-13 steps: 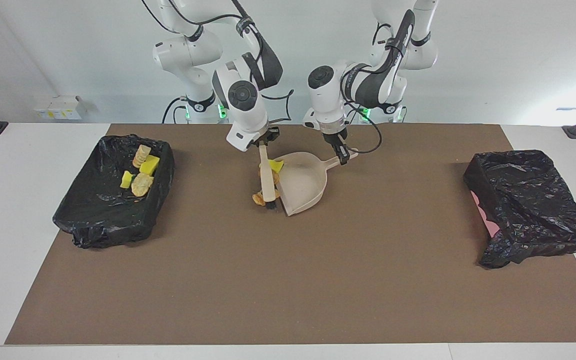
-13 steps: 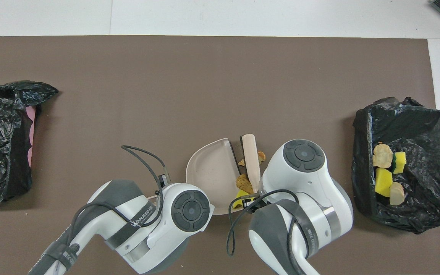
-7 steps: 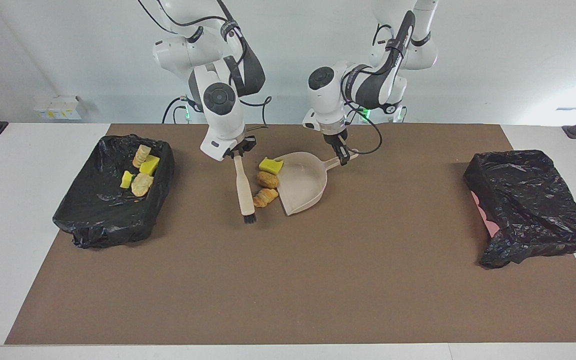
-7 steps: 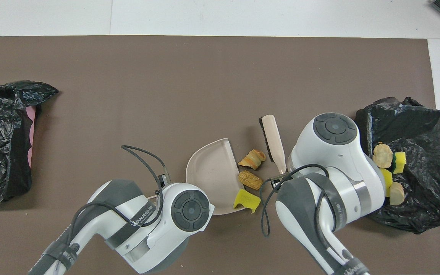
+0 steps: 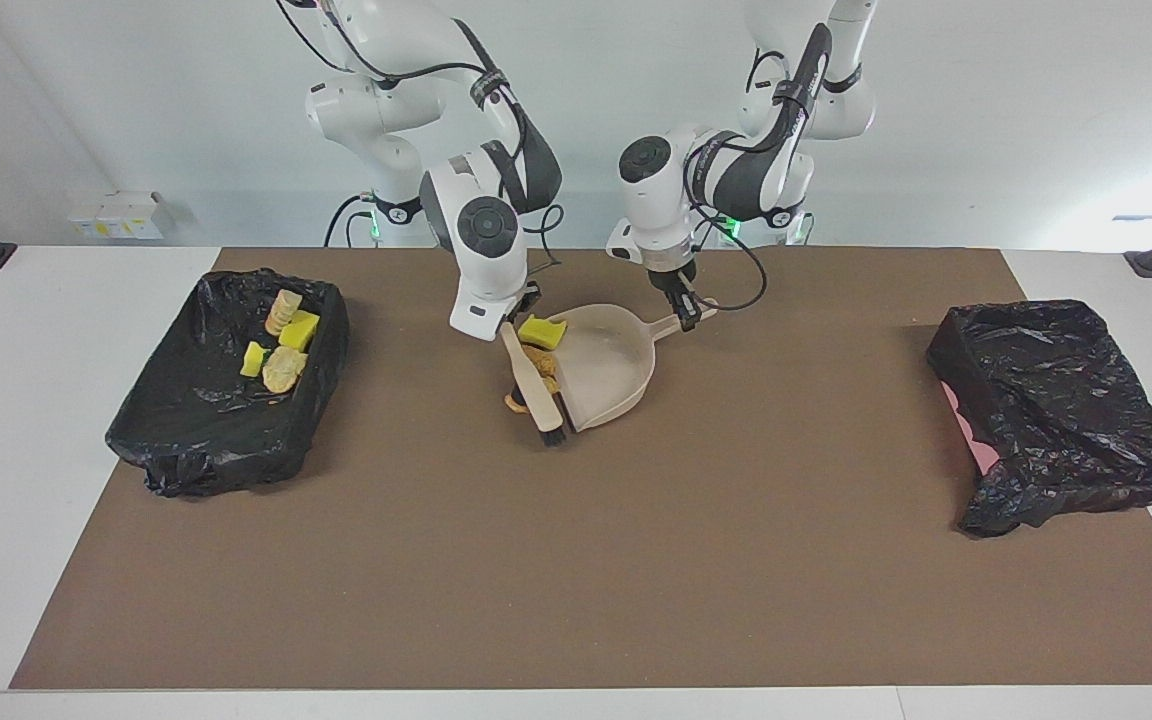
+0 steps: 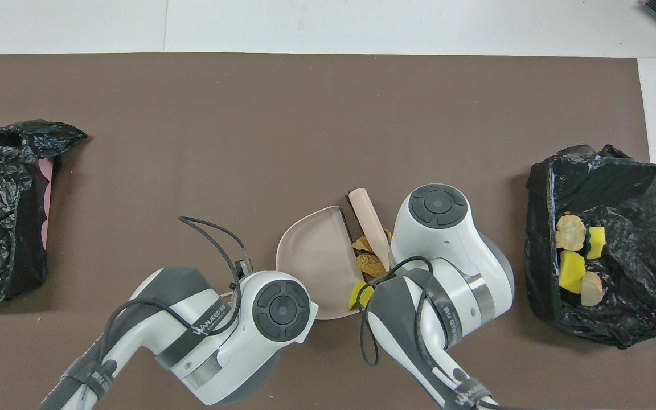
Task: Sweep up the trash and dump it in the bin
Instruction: 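Brush the chunks into the dustpan held by the left gripper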
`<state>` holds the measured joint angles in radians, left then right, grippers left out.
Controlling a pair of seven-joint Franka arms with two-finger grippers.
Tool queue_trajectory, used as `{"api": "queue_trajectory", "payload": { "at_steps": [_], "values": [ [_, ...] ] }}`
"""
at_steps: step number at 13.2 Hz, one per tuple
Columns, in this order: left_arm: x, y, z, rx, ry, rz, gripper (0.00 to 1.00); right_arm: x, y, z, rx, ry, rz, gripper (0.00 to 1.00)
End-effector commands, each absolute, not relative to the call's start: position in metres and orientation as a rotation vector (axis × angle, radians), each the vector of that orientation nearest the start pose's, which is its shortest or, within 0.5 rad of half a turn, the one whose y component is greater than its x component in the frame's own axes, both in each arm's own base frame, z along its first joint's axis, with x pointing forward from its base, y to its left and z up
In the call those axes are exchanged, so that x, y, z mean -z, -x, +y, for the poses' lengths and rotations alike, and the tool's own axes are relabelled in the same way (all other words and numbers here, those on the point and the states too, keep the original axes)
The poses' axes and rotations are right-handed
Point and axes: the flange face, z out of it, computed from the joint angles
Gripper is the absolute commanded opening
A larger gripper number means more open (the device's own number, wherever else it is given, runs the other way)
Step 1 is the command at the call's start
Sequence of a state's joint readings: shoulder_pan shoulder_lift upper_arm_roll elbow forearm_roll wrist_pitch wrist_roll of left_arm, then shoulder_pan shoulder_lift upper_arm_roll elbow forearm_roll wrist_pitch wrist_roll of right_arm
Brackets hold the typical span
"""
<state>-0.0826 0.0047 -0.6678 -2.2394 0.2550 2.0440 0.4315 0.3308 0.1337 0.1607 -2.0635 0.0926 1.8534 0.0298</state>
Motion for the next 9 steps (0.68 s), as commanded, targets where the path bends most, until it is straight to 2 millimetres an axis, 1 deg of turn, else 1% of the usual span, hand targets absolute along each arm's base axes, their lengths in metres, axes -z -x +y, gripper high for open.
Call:
{"api": "queue_trajectory", "payload": {
  "at_steps": [1, 2, 4, 5, 6, 7, 8, 9],
  "values": [
    [-0.346, -0.373, -0.333, -0.26, 2.312, 1.769, 0.0, -0.352, -0.448, 0.273, -0.584, 2.979, -0.701, 0.0],
    [-0.346, -0.373, -0.333, -0.26, 2.312, 1.769, 0.0, -0.358, -0.437, 0.287, -0.628, 2.938, -0.681, 0.0],
    [-0.346, -0.373, -0.333, -0.26, 2.312, 1.769, 0.0, -0.373, -0.436, 0.293, -0.673, 2.946, -0.546, 0.0],
    [-0.346, -0.373, -0.333, -0.26, 2.312, 1.769, 0.0, -0.39, -0.44, 0.294, -0.684, 2.944, -0.541, 0.0],
    [-0.346, -0.373, -0.333, -0.26, 2.312, 1.769, 0.0, -0.406, -0.446, 0.288, -0.714, 2.938, -0.532, 0.0],
    [-0.346, -0.373, -0.333, -0.26, 2.312, 1.769, 0.0, -0.422, -0.455, 0.273, -0.746, 2.932, -0.512, 0.0],
    [-0.346, -0.373, -0.333, -0.26, 2.312, 1.769, 0.0, -0.436, -0.465, 0.254, -0.769, 2.934, -0.471, 0.0],
    [-0.346, -0.373, -0.333, -0.26, 2.312, 1.769, 0.0, -0.443, -0.465, 0.242, -0.79, 2.94, -0.459, 0.0]
  ]
}}
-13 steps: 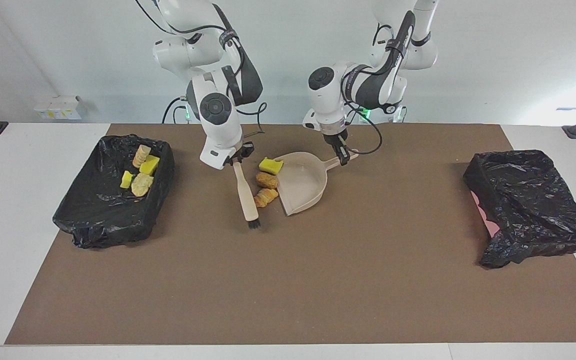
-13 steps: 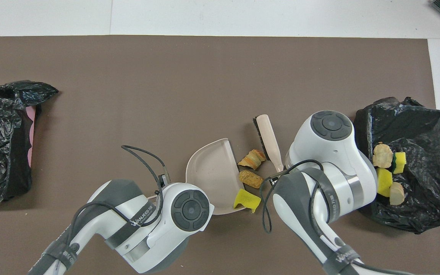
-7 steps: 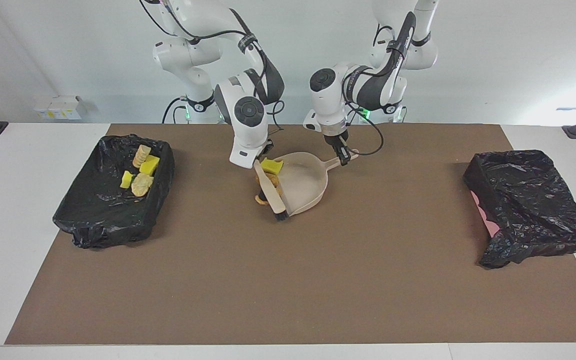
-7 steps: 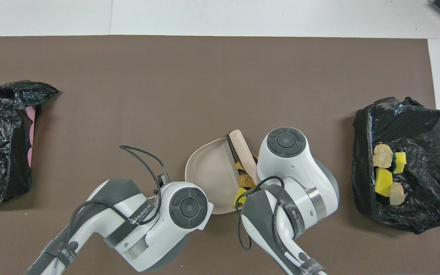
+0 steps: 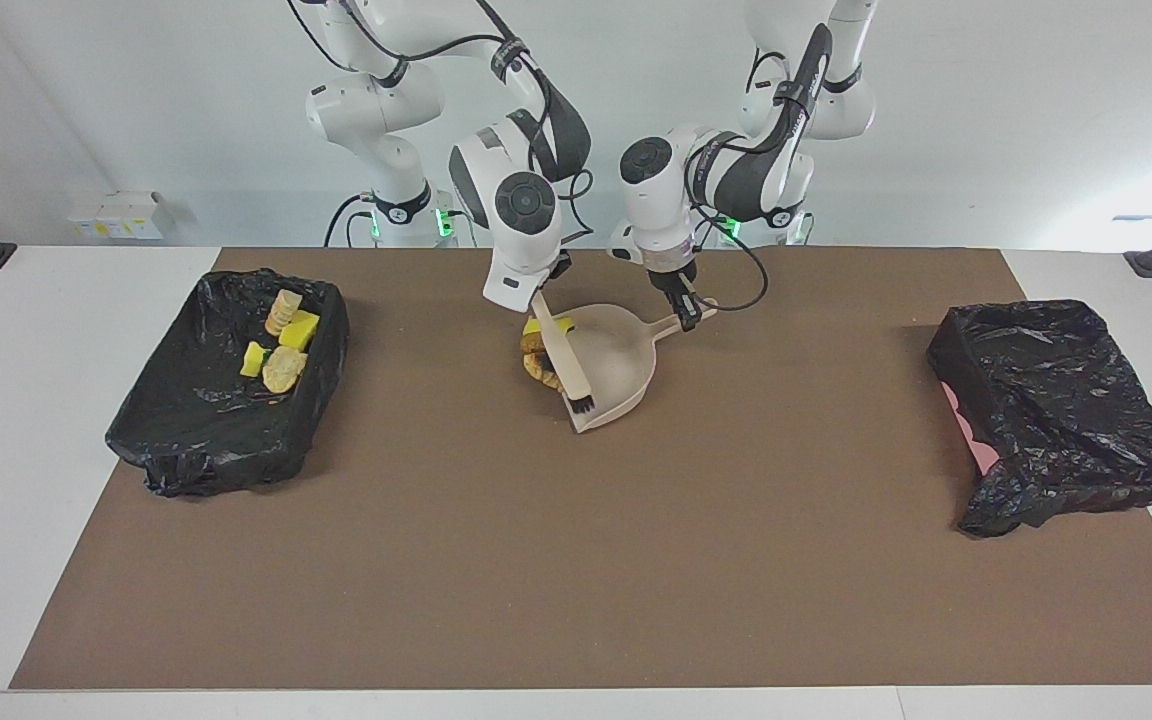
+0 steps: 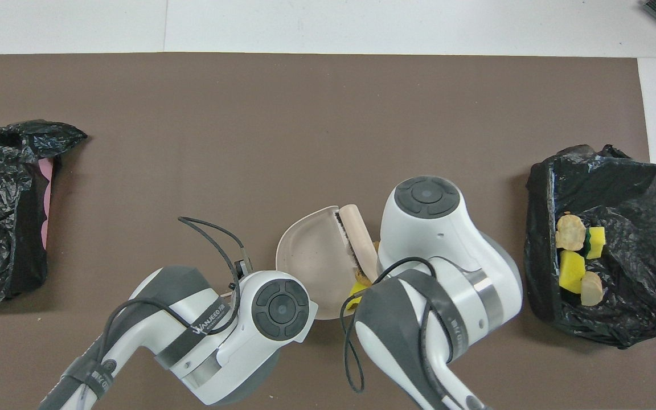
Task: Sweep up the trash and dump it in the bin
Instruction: 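Brush the chunks into the dustpan held by the left gripper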
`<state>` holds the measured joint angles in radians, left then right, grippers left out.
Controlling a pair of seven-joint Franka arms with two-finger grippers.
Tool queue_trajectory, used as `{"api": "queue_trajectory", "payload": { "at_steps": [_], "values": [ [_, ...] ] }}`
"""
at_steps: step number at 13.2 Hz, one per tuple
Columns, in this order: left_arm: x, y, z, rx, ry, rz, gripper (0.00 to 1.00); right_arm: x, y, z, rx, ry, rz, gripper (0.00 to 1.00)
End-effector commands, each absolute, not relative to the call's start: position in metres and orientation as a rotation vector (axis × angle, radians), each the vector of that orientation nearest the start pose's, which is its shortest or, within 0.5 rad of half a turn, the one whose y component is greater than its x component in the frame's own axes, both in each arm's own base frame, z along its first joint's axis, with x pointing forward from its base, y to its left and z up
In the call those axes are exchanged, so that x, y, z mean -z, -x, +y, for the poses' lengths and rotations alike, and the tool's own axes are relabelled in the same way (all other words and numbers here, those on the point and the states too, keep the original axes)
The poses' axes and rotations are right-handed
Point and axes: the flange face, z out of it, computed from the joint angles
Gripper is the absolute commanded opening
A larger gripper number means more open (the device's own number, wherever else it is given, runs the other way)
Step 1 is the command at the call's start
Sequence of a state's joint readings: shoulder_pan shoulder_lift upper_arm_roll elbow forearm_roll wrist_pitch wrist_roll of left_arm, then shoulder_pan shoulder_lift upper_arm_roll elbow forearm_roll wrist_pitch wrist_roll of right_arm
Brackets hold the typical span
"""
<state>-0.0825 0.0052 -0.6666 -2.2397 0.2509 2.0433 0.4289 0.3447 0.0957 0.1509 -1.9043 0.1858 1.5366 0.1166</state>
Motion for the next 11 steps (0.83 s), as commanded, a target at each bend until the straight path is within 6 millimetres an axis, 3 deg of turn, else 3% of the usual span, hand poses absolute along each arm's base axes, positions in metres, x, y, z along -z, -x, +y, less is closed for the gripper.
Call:
{"api": "queue_trajectory", "payload": {
  "at_steps": [1, 4, 5, 8, 11],
  "values": [
    [-0.346, -0.373, -0.333, -0.26, 2.311, 1.771, 0.0, -0.443, -0.464, 0.232, -0.803, 2.939, -0.479, 0.0],
    [-0.346, -0.373, -0.333, -0.26, 2.31, 1.772, 0.0, -0.408, -0.45, 0.177, -0.729, 2.983, -0.537, 0.0],
    [-0.345, -0.373, -0.333, -0.267, 2.294, 1.793, 0.0, -0.395, -0.439, 0.169, -0.683, 2.996, -0.525, 0.0],
    [-0.346, -0.371, -0.331, -0.297, 2.251, 1.841, 0.0, -0.353, -0.433, 0.179, -0.741, 2.983, -0.538, 0.0],
    [-0.345, -0.368, -0.333, -0.311, 2.274, 1.84, 0.0, -0.341, -0.419, 0.217, -0.753, 2.948, -0.619, 0.0]
  ]
}}
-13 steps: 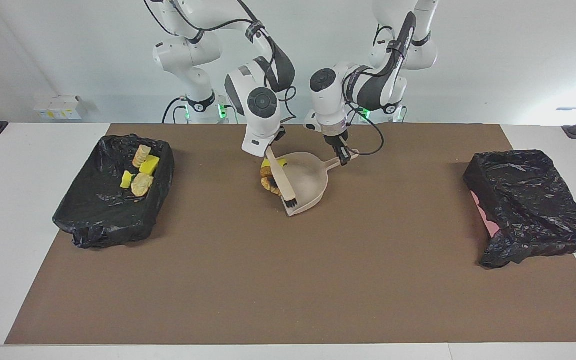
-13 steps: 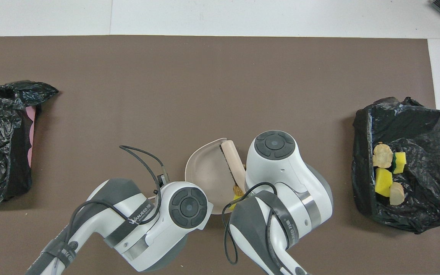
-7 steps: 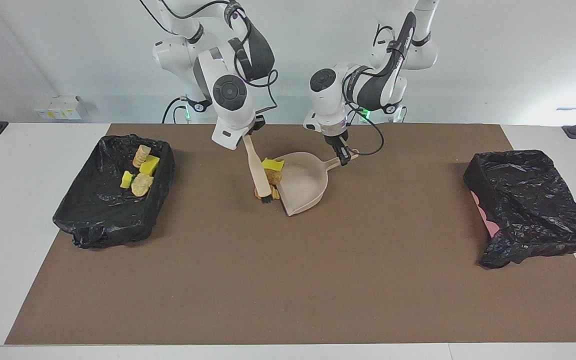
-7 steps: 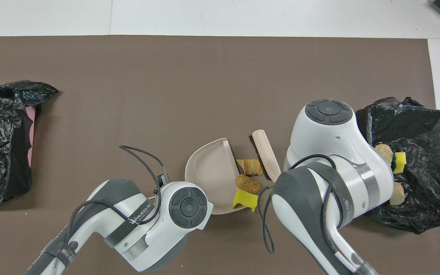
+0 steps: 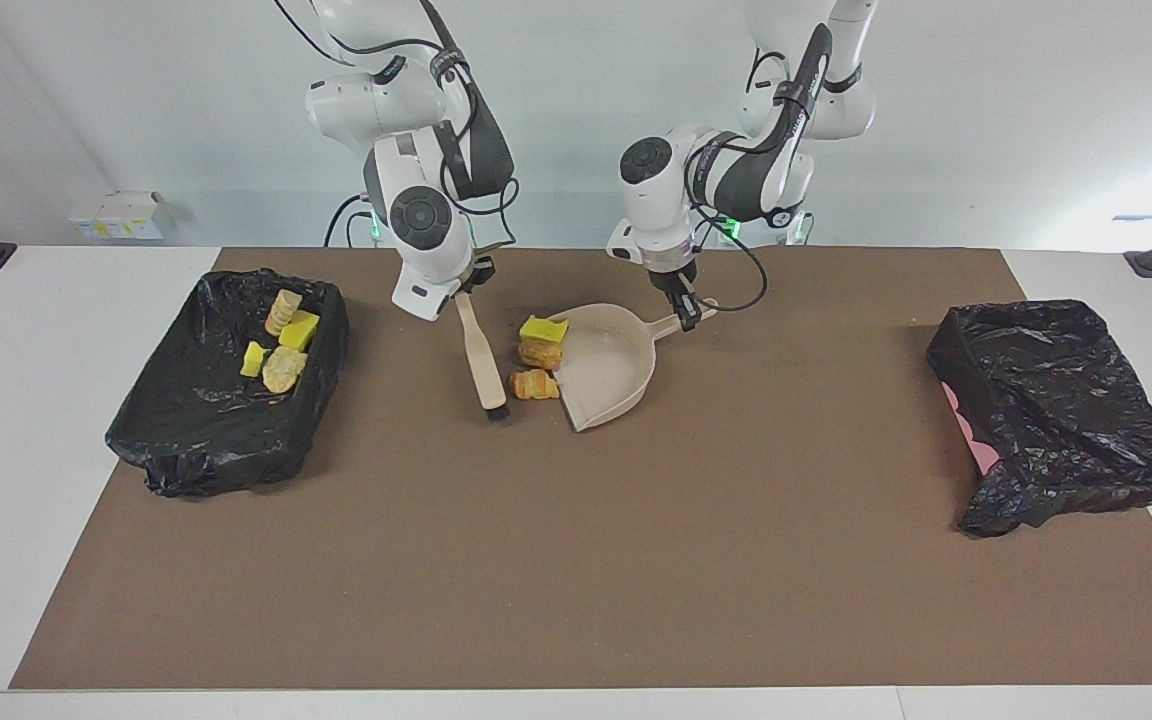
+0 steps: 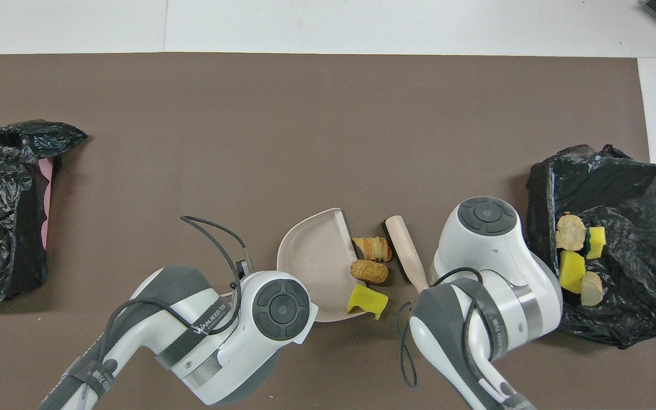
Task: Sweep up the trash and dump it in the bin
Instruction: 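Brush the chunks into the dustpan held by the left gripper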
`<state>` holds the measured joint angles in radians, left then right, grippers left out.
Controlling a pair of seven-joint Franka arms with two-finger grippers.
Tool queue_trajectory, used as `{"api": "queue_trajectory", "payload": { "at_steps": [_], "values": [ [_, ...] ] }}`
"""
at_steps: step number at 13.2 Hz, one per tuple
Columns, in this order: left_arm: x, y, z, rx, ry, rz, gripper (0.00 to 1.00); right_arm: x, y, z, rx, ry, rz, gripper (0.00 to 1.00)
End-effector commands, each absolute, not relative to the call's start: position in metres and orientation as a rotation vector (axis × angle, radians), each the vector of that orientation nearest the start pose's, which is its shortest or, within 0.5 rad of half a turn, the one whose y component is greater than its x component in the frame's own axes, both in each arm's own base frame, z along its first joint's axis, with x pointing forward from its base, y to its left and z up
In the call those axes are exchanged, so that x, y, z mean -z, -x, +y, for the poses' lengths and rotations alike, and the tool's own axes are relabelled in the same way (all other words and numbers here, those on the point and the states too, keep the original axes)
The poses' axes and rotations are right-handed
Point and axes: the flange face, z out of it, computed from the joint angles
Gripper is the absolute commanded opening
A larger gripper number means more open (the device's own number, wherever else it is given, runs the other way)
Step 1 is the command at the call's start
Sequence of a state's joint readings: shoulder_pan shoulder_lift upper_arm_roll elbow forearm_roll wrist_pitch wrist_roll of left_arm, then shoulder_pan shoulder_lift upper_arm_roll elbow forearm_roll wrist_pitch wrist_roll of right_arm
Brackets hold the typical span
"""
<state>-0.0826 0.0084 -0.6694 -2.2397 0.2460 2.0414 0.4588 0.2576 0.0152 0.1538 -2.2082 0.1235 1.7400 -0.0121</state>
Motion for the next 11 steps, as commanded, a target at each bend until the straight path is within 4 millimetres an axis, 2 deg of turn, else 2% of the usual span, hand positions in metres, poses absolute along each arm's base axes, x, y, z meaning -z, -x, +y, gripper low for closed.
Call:
{"api": "queue_trajectory", "payload": {
  "at_steps": [1, 4, 6, 8, 11],
  "values": [
    [-0.345, -0.367, -0.333, -0.315, 2.298, 1.838, 0.0, -0.338, -0.411, 0.238, -0.743, 2.925, -0.626, 0.0],
    [-0.345, -0.368, -0.333, -0.319, 2.321, 1.833, 0.0, -0.353, -0.389, 0.296, -0.731, 2.878, -0.56, 0.0],
    [-0.345, -0.369, -0.332, -0.321, 2.319, 1.837, 0.0, -0.367, -0.385, 0.313, -0.758, 2.886, -0.53, 0.0],
    [-0.345, -0.373, -0.329, -0.323, 2.303, 1.865, 0.0, -0.385, -0.4, 0.294, -0.788, 2.885, -0.465, 0.0],
    [-0.344, -0.39, -0.314, -0.334, 2.325, 1.867, 0.0, -0.412, -0.419, 0.267, -0.856, 2.876, -0.431, 0.0]
  ]
}}
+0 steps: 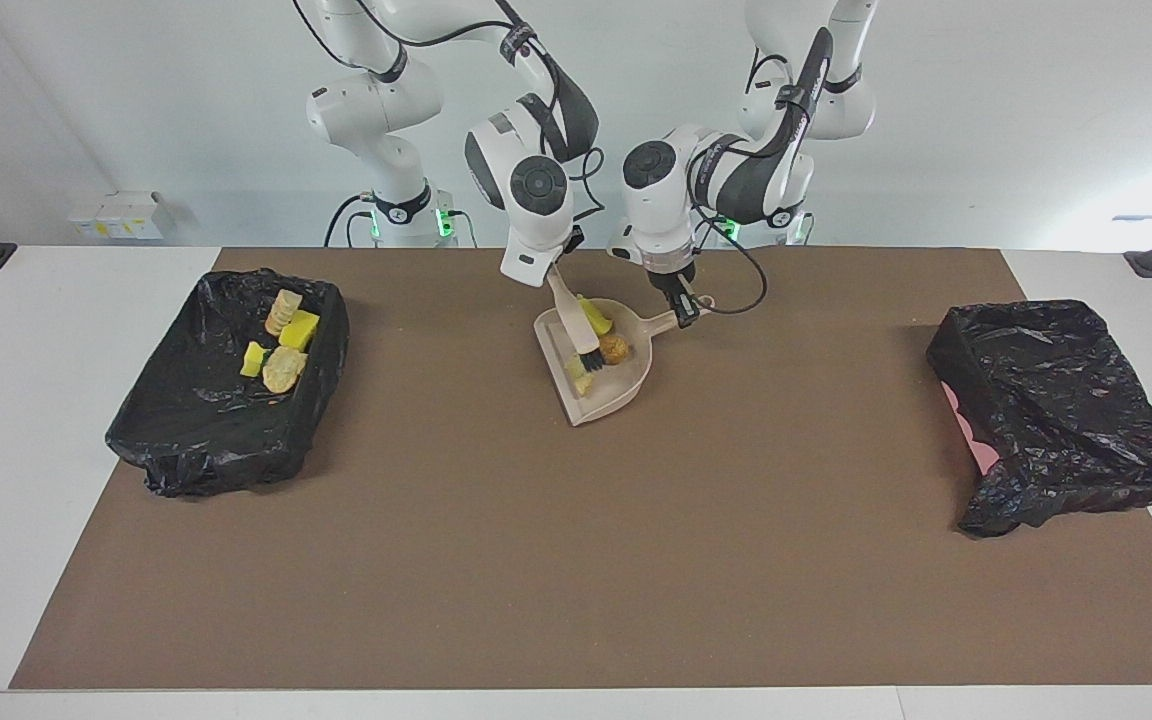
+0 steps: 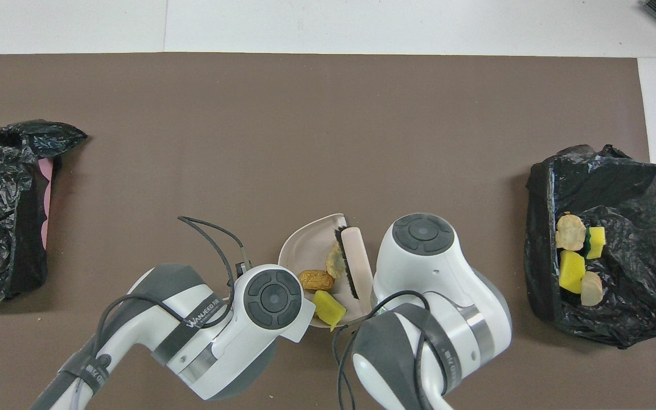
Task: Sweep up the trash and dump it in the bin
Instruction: 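Carry the loaded dustpan with the left gripper toward the left bag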
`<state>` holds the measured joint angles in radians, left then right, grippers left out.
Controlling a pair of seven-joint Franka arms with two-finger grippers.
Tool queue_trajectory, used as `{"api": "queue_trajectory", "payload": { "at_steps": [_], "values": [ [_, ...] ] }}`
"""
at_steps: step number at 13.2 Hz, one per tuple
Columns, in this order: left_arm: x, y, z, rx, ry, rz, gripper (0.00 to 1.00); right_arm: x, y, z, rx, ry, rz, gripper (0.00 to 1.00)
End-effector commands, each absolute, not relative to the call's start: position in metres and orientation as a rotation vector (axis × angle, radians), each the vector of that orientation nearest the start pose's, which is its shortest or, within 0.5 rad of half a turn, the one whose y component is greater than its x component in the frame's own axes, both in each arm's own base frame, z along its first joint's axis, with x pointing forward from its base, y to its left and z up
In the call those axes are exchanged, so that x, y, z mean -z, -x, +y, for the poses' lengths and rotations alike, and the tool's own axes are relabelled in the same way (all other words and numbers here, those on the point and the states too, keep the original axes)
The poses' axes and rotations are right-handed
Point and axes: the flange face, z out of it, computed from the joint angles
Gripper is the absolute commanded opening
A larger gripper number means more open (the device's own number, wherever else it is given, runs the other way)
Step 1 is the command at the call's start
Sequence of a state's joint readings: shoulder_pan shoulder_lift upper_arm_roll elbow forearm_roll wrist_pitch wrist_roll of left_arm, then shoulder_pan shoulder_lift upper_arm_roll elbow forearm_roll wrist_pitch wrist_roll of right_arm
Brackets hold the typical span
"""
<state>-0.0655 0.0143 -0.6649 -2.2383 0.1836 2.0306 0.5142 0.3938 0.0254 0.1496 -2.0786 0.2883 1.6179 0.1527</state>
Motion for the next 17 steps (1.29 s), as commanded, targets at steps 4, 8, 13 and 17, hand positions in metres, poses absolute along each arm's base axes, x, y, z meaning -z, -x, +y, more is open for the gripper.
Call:
{"api": "queue_trajectory", "payload": {
  "at_steps": [4, 8, 13, 17],
  "values": [
    [-0.359, -0.425, -0.284, -0.309, 2.348, 1.887, 0.0, -0.44, -0.423, 0.246, -0.932, 2.855, -0.438, 0.0],
    [-0.373, -0.463, -0.242, -0.26, 2.33, 1.947, 0.0, -0.45, -0.405, 0.246, -0.973, 2.872, -0.462, 0.0],
    [-0.419, -0.543, -0.18, -0.088, 2.274, 2.132, 0.0, -0.432, -0.387, 0.238, -0.899, 2.895, -0.452, 0.0],
    [-0.472, -0.588, -0.134, -0.035, 2.194, 2.198, 0.0, -0.432, -0.374, 0.256, -0.864, 2.906, -0.499, 0.0]
  ]
}}
